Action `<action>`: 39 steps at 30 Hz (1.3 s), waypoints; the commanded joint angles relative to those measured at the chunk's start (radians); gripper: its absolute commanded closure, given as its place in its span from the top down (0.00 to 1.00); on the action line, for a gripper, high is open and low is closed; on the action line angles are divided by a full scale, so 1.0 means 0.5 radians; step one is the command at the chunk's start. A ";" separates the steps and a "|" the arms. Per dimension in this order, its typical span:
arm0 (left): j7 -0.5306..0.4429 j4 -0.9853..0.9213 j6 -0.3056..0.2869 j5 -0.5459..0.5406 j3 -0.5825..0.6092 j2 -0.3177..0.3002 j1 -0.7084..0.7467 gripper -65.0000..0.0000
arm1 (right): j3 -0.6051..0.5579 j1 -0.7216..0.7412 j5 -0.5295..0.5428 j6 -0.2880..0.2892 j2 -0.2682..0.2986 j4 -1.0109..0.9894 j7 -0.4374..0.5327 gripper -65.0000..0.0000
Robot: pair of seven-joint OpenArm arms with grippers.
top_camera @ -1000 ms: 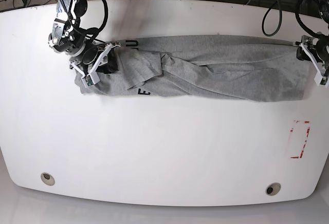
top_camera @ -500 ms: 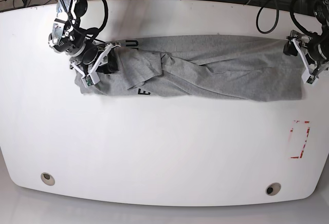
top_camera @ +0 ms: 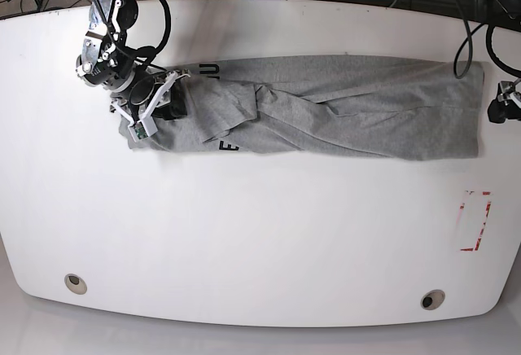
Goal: Fold the T-shirt properly
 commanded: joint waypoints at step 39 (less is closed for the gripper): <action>-0.553 -1.041 -0.018 0.065 0.639 -0.198 -0.298 0.69 | 0.009 0.024 0.036 0.003 0.021 0.028 0.049 0.18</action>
